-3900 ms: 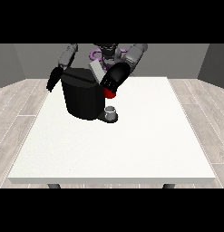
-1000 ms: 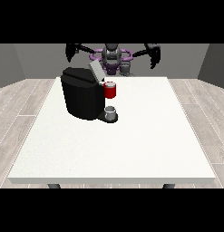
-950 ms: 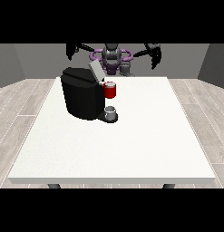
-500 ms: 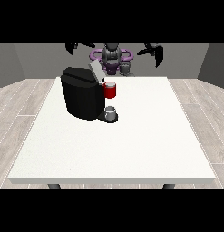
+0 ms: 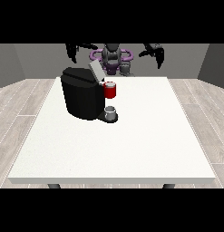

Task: Insert the coffee pod into the coffee machine and close the lid

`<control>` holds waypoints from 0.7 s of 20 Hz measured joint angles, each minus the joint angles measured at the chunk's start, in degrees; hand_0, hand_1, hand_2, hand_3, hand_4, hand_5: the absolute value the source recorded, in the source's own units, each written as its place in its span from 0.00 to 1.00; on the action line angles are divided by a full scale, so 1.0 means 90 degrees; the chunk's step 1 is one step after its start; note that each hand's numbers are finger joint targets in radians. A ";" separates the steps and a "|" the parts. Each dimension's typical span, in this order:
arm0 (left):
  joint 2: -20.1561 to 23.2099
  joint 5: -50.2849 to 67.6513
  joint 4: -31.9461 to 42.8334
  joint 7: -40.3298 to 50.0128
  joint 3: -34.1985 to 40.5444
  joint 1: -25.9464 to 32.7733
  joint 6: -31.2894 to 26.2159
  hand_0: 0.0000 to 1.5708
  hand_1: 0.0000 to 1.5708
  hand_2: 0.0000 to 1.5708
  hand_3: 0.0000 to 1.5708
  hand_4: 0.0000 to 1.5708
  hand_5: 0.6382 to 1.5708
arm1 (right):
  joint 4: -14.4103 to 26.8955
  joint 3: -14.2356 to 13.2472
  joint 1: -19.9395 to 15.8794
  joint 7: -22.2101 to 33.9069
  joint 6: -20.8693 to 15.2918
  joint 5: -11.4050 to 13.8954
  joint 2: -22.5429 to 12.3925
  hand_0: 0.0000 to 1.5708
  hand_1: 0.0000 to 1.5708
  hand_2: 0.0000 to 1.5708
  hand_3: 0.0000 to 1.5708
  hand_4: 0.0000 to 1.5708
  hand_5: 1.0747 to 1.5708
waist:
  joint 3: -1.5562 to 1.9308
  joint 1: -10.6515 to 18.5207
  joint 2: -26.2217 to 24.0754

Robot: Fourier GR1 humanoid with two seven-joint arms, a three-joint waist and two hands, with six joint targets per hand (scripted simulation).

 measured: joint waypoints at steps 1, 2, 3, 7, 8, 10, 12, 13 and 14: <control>-0.0003 0.0072 -0.0135 0.0037 -0.0117 0.0071 0.0044 0.00 0.00 0.00 0.00 0.21 1.00 | 0.0098 -0.0035 -0.0071 0.0026 -0.0033 -0.0035 0.0017 0.00 0.00 0.00 0.00 0.11 1.00 | -0.0002 0.0014 0.0060; 0.0011 0.0092 -0.0277 0.0049 -0.0144 0.0107 0.0047 0.00 0.00 0.00 0.00 0.18 1.00 | 0.0189 -0.0097 -0.0127 0.0010 0.0015 -0.0086 -0.0051 0.00 0.00 0.00 0.00 0.09 1.00 | -0.0002 0.0027 0.0171; 0.0051 0.0149 -0.0427 0.0091 -0.0148 0.0169 0.0012 0.00 0.00 0.00 0.00 0.17 1.00 | 0.0238 -0.0099 -0.0204 0.0038 0.0056 -0.0132 -0.0061 0.00 0.00 0.00 0.00 0.04 1.00 | -0.0001 -0.0002 0.0243; 0.0077 0.0354 -0.1003 0.0263 -0.0440 0.0436 0.0158 0.00 0.00 0.00 0.00 0.22 1.00 | 0.0493 -0.0046 -0.0560 0.0177 0.0022 -0.0133 -0.0074 0.00 0.00 0.00 0.00 0.00 1.00 | 0.0000 0.0002 0.0427; 0.0084 0.0401 -0.1167 0.0271 -0.0459 0.0544 0.0135 0.00 0.00 0.00 0.00 0.24 1.00 | 0.0541 -0.0018 -0.0569 0.0117 0.0023 -0.0121 -0.0053 0.00 0.00 0.00 0.00 0.00 1.00 | -0.0003 -0.0005 0.0473; 0.0098 0.0448 -0.1432 0.0346 -0.0497 0.0612 0.0147 0.00 0.00 0.00 0.00 0.23 1.00 | 0.0667 -0.0006 -0.0782 0.0098 0.0018 -0.0110 -0.0093 0.00 0.00 0.00 0.00 0.00 1.00 | -0.0001 0.0013 0.0646; 0.0104 0.0464 -0.1642 0.0319 -0.0541 0.0751 0.0183 0.00 0.00 0.00 0.00 0.24 1.00 | 0.0742 0.0089 -0.0885 0.0013 -0.0012 -0.0073 0.0003 0.00 0.00 0.00 0.00 0.00 1.00 | -0.0002 -0.0031 0.0766; 0.0162 0.0524 -0.1763 0.0440 -0.0504 0.0720 0.0169 0.00 0.00 0.00 0.00 0.24 1.00 | 0.0781 0.0113 -0.0956 -0.0001 0.0010 -0.0067 -0.0004 0.00 0.00 0.00 0.00 0.00 1.00 | -0.0002 -0.0043 0.0807; 0.0241 0.0602 -0.1857 0.0506 -0.0436 0.0687 0.0142 0.00 0.00 0.00 0.00 0.23 1.00 | 0.0816 0.0154 -0.0978 -0.0066 0.0046 -0.0057 0.0015 0.00 0.00 0.00 0.00 0.00 1.00 | -0.0003 -0.0070 0.0864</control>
